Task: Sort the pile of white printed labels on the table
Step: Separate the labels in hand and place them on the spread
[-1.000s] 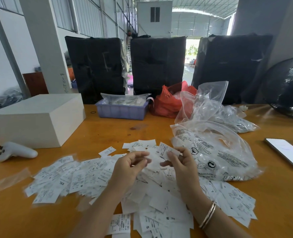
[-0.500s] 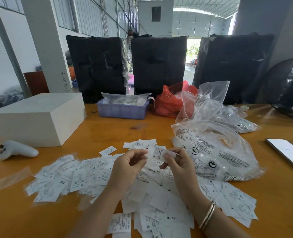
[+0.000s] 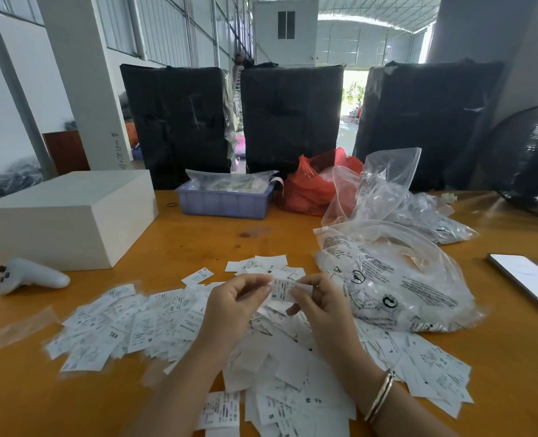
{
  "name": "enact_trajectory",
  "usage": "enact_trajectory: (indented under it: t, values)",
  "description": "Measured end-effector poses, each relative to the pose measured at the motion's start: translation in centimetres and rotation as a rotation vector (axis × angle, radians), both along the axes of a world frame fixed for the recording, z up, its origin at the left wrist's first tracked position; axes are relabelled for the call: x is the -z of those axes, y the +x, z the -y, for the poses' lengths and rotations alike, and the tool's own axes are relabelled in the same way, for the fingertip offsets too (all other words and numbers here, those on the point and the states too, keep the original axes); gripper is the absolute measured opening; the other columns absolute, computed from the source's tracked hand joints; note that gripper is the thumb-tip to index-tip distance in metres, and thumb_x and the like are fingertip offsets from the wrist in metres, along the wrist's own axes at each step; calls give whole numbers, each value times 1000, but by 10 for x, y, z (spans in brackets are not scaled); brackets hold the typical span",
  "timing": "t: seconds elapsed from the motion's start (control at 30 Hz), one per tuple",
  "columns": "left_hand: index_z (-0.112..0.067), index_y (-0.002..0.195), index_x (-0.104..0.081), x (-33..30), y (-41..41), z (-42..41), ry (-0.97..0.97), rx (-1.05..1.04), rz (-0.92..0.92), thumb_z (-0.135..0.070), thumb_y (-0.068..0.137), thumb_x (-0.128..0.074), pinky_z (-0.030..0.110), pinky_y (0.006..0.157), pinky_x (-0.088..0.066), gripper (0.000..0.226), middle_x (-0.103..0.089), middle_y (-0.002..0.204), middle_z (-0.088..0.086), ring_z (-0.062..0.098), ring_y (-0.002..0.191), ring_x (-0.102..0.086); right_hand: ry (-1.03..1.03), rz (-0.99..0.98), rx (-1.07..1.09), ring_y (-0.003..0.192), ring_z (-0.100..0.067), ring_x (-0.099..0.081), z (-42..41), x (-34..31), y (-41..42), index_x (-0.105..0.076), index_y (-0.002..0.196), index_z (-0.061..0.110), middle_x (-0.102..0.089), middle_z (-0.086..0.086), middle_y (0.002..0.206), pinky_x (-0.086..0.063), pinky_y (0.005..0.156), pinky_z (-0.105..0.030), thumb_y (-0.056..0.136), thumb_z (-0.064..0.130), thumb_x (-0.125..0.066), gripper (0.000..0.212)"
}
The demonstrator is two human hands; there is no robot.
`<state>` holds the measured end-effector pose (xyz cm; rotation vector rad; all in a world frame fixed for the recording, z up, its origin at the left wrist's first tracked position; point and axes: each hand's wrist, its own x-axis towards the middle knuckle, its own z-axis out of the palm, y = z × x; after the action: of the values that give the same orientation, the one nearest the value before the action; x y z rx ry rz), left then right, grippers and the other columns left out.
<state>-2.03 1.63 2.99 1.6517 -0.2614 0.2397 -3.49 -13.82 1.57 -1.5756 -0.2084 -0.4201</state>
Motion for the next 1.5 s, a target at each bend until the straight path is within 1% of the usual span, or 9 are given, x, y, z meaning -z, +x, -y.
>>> enact_trajectory:
  t: [0.13,0.23,0.3,0.57,0.83,1.0,1.07,1.27,1.5]
  values:
    - [-31,87,-75,0,1,-1,-43,28,-80,-14,82,-72,15,70,-53,18,-74,87,-12,3,83,-68,78,-23,-34,61,-17,-67,0,-1,0,-60,85,8,-68,-2,71,-47,54,-15,89,4,-61,6]
    - [-33,84,-76,-1,2,-3,-89,39,-92,-12,81,-73,13,69,-52,21,-74,89,-9,4,84,-69,230,-45,14,62,-17,-67,5,-5,0,-59,90,6,-70,-7,78,-51,59,-19,89,5,-59,2]
    - [-31,86,-76,-1,2,-4,-107,40,-97,-11,80,-74,12,69,-51,21,-74,89,-9,5,85,-69,260,-63,23,65,-17,-67,7,-6,0,-59,93,7,-71,-7,82,-53,63,-20,90,7,-59,3]
    - [-27,89,-75,-2,0,-3,-115,54,-106,-8,79,-74,14,70,-52,21,-74,88,-6,7,87,-69,207,-90,-137,64,-20,-66,2,-8,-4,-57,87,2,-68,-7,75,-51,58,-19,88,1,-59,3]
    - [-28,90,-74,-3,0,-3,-46,33,-90,-9,81,-73,11,68,-51,21,-74,88,-11,4,86,-68,98,-74,-155,64,-19,-65,1,-5,-4,-59,86,4,-66,-1,69,-50,58,-19,88,-2,-58,6]
    - [-27,90,-74,-4,0,-5,-24,32,-69,-8,82,-72,11,70,-51,21,-74,87,-10,4,86,-69,237,-89,-119,64,-20,-67,6,-8,-4,-59,92,3,-69,-6,75,-52,59,-21,89,3,-59,4]
    - [-27,90,-73,-4,0,-4,-16,40,-66,-9,82,-71,10,70,-51,19,-75,87,-10,3,86,-69,237,-98,-96,66,-22,-69,7,-8,-4,-58,92,6,-70,-5,74,-53,61,-22,88,8,-61,5]
    - [-33,83,-72,-3,1,-3,35,13,-44,-16,84,-70,11,67,-51,17,-74,82,-17,0,78,-68,201,-112,-126,67,-23,-70,1,-6,-5,-56,94,8,-71,-9,71,-51,57,-19,89,8,-61,7]
    - [-33,87,-73,-3,1,-5,47,20,-46,-21,86,-67,14,69,-52,13,-75,82,-12,2,78,-68,235,-100,-36,65,-21,-69,5,-4,-1,-58,93,10,-71,-12,77,-53,59,-21,89,9,-61,4]
